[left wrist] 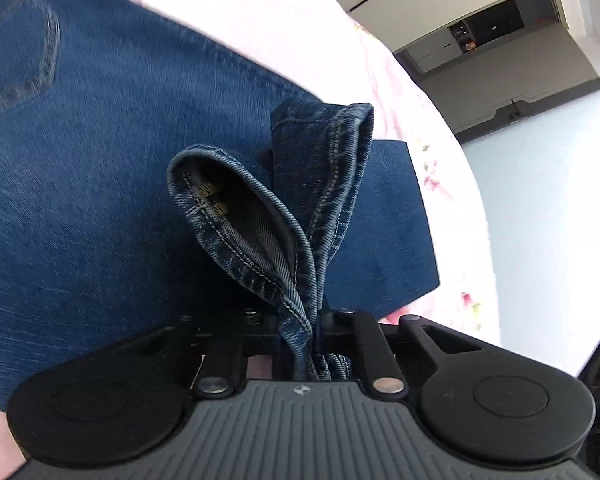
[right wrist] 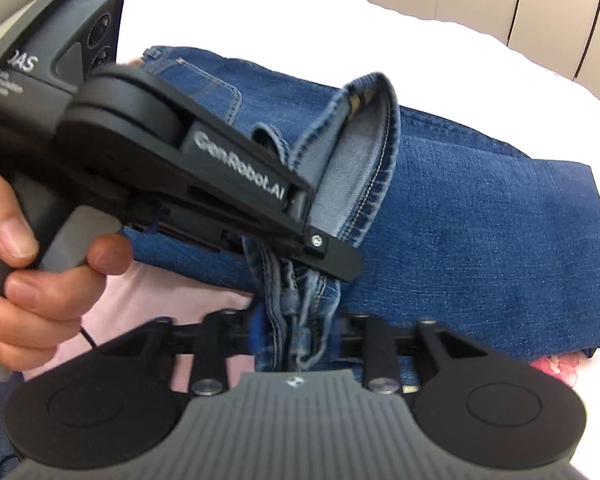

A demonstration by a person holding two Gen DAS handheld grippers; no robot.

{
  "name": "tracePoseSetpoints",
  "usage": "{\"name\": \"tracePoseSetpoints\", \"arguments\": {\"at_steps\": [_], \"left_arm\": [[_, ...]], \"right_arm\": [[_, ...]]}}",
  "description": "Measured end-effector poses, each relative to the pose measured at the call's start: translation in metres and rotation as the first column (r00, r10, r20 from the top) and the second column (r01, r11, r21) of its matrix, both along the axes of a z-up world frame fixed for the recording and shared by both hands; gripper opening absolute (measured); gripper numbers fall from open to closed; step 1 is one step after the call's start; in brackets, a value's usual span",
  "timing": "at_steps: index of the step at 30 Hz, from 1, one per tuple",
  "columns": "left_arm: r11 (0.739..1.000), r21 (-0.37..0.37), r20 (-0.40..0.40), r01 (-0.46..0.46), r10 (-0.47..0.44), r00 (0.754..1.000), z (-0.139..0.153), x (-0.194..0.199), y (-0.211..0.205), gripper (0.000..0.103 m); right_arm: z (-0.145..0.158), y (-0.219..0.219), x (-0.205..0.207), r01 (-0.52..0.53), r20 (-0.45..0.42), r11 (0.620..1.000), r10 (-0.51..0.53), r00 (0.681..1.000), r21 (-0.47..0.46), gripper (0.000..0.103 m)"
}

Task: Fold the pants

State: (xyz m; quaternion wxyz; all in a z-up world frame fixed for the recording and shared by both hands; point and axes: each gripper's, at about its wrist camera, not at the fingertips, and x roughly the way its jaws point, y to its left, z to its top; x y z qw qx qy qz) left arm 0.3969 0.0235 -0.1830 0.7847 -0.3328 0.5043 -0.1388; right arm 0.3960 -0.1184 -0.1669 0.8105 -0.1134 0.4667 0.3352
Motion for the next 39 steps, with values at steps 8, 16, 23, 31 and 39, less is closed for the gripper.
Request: {"name": "tracePoseSetpoints", "arguments": {"at_steps": [8, 16, 23, 31, 39], "left_arm": [[0.982, 0.187, 0.137, 0.023, -0.050, 0.989, 0.068, -0.018, 0.007, 0.012], [0.926, 0.376, 0.217, 0.028, -0.117, 0.969, 0.172, -0.025, 0.061, 0.011], [0.832, 0.554, 0.202, 0.026, -0.165, 0.965, 0.215, -0.016, 0.124, 0.011], [0.818, 0.576, 0.057, -0.006, -0.032, 0.998, 0.154, 0.007, 0.215, 0.011], [0.882, 0.452, 0.015, -0.133, 0.141, 0.990, 0.077, -0.001, 0.299, 0.032]], "right_arm": [[0.030, -0.027, -0.017, 0.015, 0.064, 0.999, -0.017, 0.998, 0.033, 0.068], [0.066, -0.052, -0.038, 0.041, 0.170, 0.998, -0.048, 0.984, 0.045, 0.070], [0.066, -0.060, -0.017, 0.131, 0.189, 0.991, -0.128, 0.974, -0.002, 0.070], [0.052, -0.060, 0.008, 0.177, 0.153, 0.984, -0.176, 0.972, 0.002, 0.070], [0.027, -0.055, 0.024, 0.193, 0.139, 0.981, -0.187, 0.972, -0.032, 0.067]]}}
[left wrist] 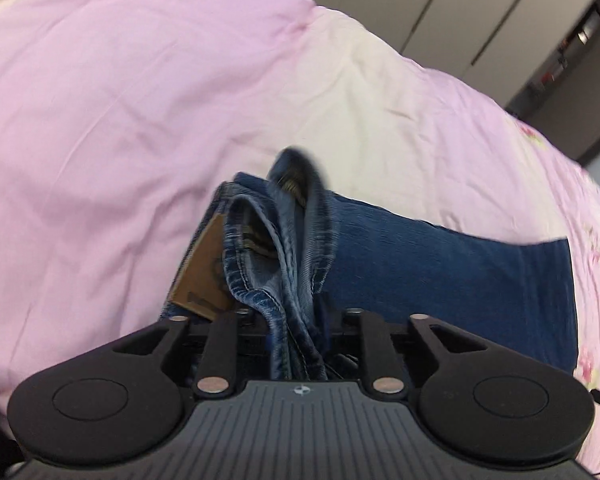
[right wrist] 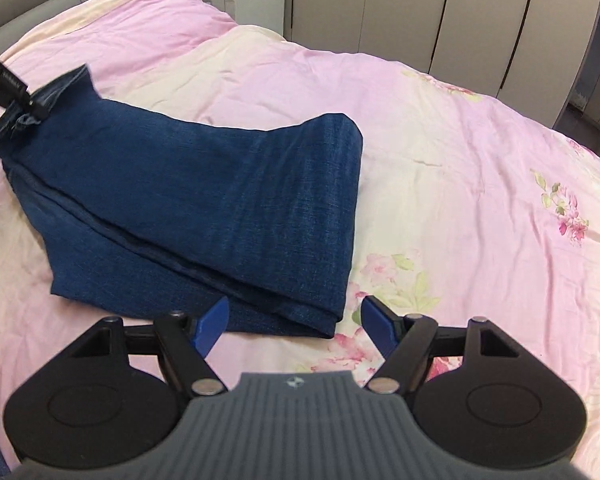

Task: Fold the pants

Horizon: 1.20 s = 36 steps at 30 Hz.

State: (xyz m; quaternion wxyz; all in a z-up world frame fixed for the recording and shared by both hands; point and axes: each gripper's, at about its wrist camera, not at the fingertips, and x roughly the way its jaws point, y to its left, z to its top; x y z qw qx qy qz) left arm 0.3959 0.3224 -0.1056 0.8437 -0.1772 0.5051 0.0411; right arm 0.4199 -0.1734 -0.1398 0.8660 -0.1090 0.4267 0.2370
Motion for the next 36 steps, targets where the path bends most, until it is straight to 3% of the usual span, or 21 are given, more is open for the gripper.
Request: {"name": "tracePoseSetpoints", "arguments": {"at_steps": [1, 3, 6, 9, 11, 14, 16, 17, 18, 19, 22, 24, 28, 31, 33, 36], "left_arm": [[1.000, -0.021, 0.006, -0.016, 0.016, 1.000, -0.002, -0.002, 0.007, 0.032], [0.999, -0.042, 0.015, -0.021, 0.022, 1.000, -0.001, -0.005, 0.017, 0.045], [1.000, -0.012, 0.049, -0.022, 0.023, 0.999, 0.007, -0.010, 0.025, 0.063], [0.996, -0.085, 0.094, -0.033, 0.041, 0.995, 0.009, -0.010, 0.034, 0.070], [0.989, -0.133, 0.072, -0.062, 0.072, 0.995, 0.003, -0.005, 0.039, 0.073], [0.986, -0.133, 0.025, -0.101, 0.105, 0.994, -0.014, 0.004, 0.041, 0.073], [0.972, -0.188, -0.003, -0.143, 0.145, 0.989, -0.027, 0.010, 0.045, 0.071], [0.960, -0.223, -0.009, -0.170, 0.172, 0.985, -0.034, 0.012, 0.047, 0.059], [0.956, -0.229, 0.007, -0.184, 0.191, 0.982, -0.034, 0.012, 0.046, 0.035], [0.960, -0.219, 0.040, -0.173, 0.186, 0.982, -0.031, 0.011, 0.043, 0.031], [0.996, -0.064, 0.165, -0.064, 0.074, 0.984, -0.002, 0.005, 0.020, 0.019], [1.000, 0.020, 0.232, 0.019, -0.024, 0.973, 0.020, -0.001, 0.005, 0.011], [0.982, 0.170, 0.311, 0.087, -0.137, 0.941, 0.046, -0.002, -0.015, 0.008], [0.979, 0.190, 0.233, 0.069, -0.113, 0.966, 0.027, 0.014, -0.009, 0.008], [0.969, 0.240, 0.166, 0.053, -0.095, 0.981, 0.001, 0.021, -0.009, 0.009], [0.972, 0.234, 0.129, 0.025, -0.057, 0.990, -0.028, 0.019, -0.004, 0.011]], "right_arm": [[-0.002, 0.000, 0.001, 0.008, -0.002, 1.000, -0.008, 1.000, -0.001, 0.066], [-0.005, 0.002, 0.006, 0.017, -0.005, 1.000, -0.017, 1.000, -0.001, 0.064], [-0.009, 0.011, 0.011, 0.010, 0.003, 1.000, -0.010, 1.000, -0.003, 0.064], [-0.009, 0.017, 0.014, -0.010, 0.008, 1.000, 0.010, 1.000, -0.003, 0.064], [-0.009, 0.024, 0.018, -0.026, 0.019, 1.000, 0.026, 0.999, -0.011, 0.064], [-0.006, 0.031, 0.028, -0.035, 0.040, 0.999, 0.036, 0.999, -0.018, 0.064], [-0.003, 0.035, 0.035, -0.034, 0.047, 0.999, 0.034, 0.998, -0.011, 0.064], [-0.001, 0.037, 0.037, -0.035, 0.051, 0.999, 0.036, 0.998, -0.009, 0.064], [0.000, 0.039, 0.038, -0.039, 0.055, 0.999, 0.040, 0.998, -0.010, 0.064], [0.001, 0.042, 0.039, -0.046, 0.061, 0.999, 0.047, 0.997, -0.015, 0.064], [0.003, 0.045, 0.040, -0.063, 0.079, 0.998, 0.065, 0.995, -0.032, 0.064], [0.003, 0.044, 0.042, -0.062, 0.089, 0.997, 0.065, 0.994, -0.038, 0.064], [-0.001, 0.043, 0.053, -0.052, 0.101, 0.997, 0.058, 0.993, -0.054, 0.064], [0.000, 0.045, 0.065, -0.037, 0.113, 0.999, 0.041, 0.993, -0.035, 0.060], [0.002, 0.049, 0.076, -0.045, 0.117, 0.999, 0.047, 0.992, -0.020, 0.036], [0.001, 0.060, 0.100, -0.033, 0.113, 0.999, 0.034, 0.993, -0.006, 0.023]]}}
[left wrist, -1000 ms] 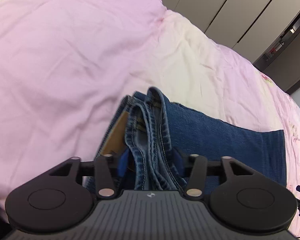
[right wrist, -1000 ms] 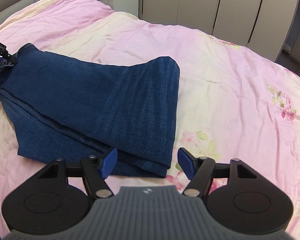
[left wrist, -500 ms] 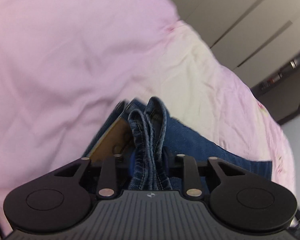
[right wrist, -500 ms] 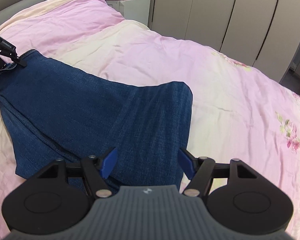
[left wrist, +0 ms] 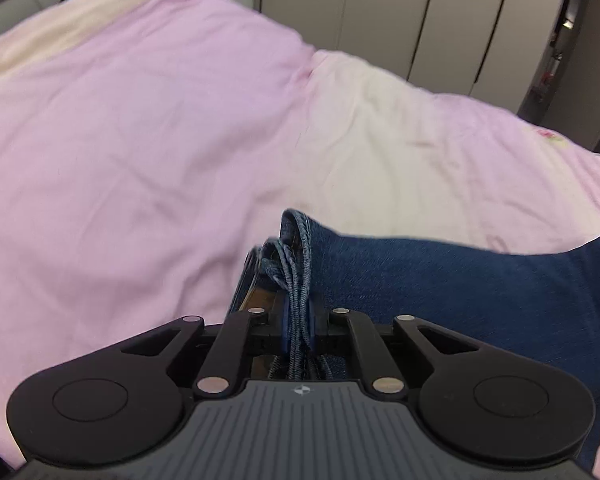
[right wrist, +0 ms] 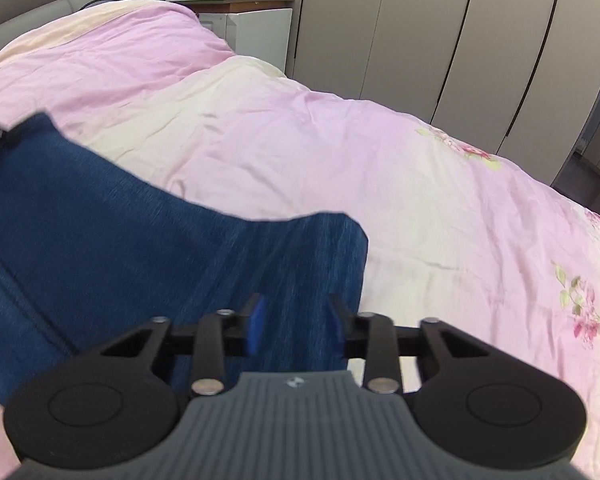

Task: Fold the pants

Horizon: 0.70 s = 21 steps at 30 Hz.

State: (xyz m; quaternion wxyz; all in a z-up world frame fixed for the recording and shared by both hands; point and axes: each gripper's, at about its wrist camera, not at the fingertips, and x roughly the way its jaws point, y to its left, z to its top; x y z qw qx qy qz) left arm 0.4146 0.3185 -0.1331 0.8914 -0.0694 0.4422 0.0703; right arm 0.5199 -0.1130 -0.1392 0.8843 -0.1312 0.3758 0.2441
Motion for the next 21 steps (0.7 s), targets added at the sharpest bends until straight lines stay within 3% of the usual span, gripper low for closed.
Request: {"name": "tracePoseSetpoints", "arguments": {"at_steps": [3, 8, 11, 12, 14, 16, 19, 21], "left_arm": [[1.000, -0.013, -0.024, -0.020, 0.019, 1.000, -0.012, 0.000, 0.003, 0.015], [1.000, 0.018, -0.059, -0.012, 0.013, 0.998, -0.021, 0.004, 0.001, 0.021], [1.000, 0.022, -0.071, -0.004, 0.006, 0.997, -0.022, 0.006, 0.002, 0.026], [1.000, 0.023, -0.074, -0.003, 0.005, 0.997, -0.020, 0.005, 0.004, 0.032], [0.999, 0.030, -0.072, -0.020, 0.022, 0.997, -0.015, 0.002, 0.010, 0.042], [0.998, 0.032, -0.073, -0.057, 0.059, 0.996, -0.008, -0.008, 0.019, 0.043], [0.990, 0.055, -0.061, -0.126, 0.129, 0.990, 0.005, -0.027, 0.030, 0.041], [0.985, 0.003, -0.039, -0.173, 0.173, 0.984, 0.014, -0.043, 0.037, 0.048]], "right_arm": [[-0.010, 0.009, 0.032, 0.039, -0.010, 0.999, -0.039, 0.999, 0.009, 0.017], [-0.052, 0.011, 0.082, 0.132, -0.095, 0.990, -0.135, 0.986, -0.045, 0.002], [-0.074, 0.002, 0.096, 0.178, -0.156, 0.984, -0.180, 0.971, -0.031, 0.003], [-0.078, -0.001, 0.099, 0.193, -0.170, 0.981, -0.193, 0.966, -0.015, 0.004], [-0.077, -0.005, 0.098, 0.212, -0.176, 0.977, -0.209, 0.962, -0.004, 0.005], [-0.070, -0.005, 0.091, 0.196, -0.162, 0.980, -0.199, 0.967, -0.034, 0.005], [-0.058, -0.016, 0.069, 0.154, -0.151, 0.987, -0.157, 0.976, -0.037, 0.013], [-0.048, -0.027, 0.051, 0.142, -0.143, 0.990, -0.142, 0.979, -0.014, 0.037]]}}
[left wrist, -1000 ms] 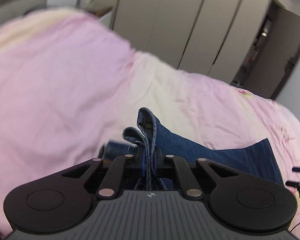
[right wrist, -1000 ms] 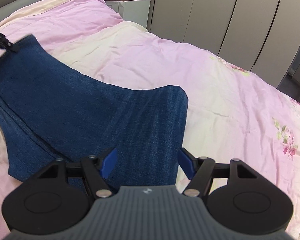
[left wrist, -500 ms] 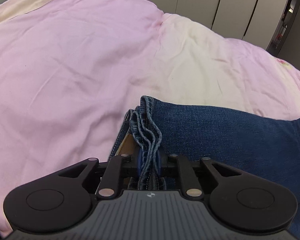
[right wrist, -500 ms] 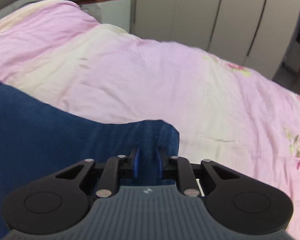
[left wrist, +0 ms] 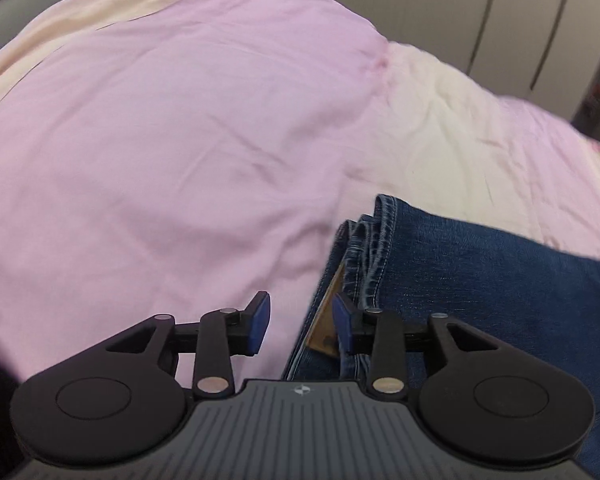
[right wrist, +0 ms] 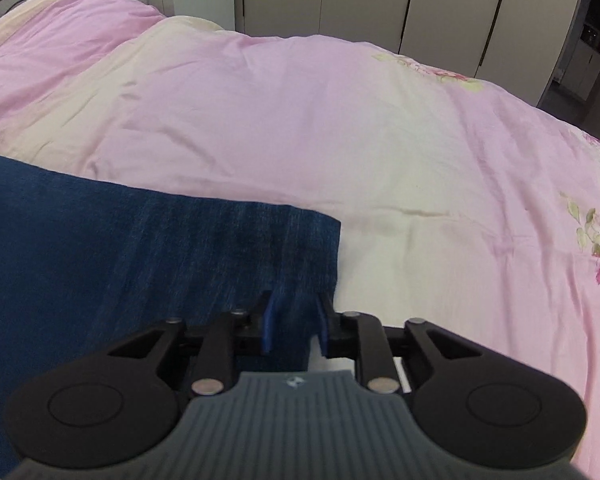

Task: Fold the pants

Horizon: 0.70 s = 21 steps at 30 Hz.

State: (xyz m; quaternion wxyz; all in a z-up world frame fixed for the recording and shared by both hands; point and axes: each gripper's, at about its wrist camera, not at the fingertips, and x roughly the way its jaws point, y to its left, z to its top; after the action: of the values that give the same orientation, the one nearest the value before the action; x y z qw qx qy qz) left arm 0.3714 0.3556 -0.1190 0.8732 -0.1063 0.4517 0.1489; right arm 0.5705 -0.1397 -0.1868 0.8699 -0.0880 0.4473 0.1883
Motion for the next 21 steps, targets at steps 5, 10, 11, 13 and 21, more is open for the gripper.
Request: {"name": "tracePoseSetpoints", "arguments": {"at_steps": [5, 10, 11, 13, 21], "left_arm": [[0.976, -0.197, 0.098, -0.089, 0.110, 0.989, 0.014, -0.050, -0.002, 0.077], [0.884, -0.410, 0.109, -0.224, 0.292, 0.950, -0.011, -0.092, -0.009, 0.084], [0.861, -0.443, 0.105, -0.251, 0.328, 0.939, -0.019, -0.097, -0.009, 0.084], [0.799, -0.520, 0.089, -0.301, 0.401, 0.912, -0.039, -0.102, -0.008, 0.084], [0.703, -0.629, 0.125, -0.331, 0.512, 0.850, -0.084, -0.089, -0.006, 0.055]], "right_arm": [[0.015, -0.032, -0.051, 0.022, -0.041, 0.995, -0.018, 0.999, 0.094, 0.048], [0.009, -0.068, -0.091, 0.153, -0.125, 0.960, -0.126, 0.984, 0.234, 0.061], [0.004, -0.074, -0.096, 0.180, -0.141, 0.951, -0.148, 0.979, 0.252, 0.062], [-0.006, -0.087, -0.101, 0.245, -0.191, 0.921, -0.194, 0.962, 0.303, 0.064], [-0.050, -0.111, -0.098, 0.453, -0.410, 0.702, -0.246, 0.878, 0.549, 0.056]]}}
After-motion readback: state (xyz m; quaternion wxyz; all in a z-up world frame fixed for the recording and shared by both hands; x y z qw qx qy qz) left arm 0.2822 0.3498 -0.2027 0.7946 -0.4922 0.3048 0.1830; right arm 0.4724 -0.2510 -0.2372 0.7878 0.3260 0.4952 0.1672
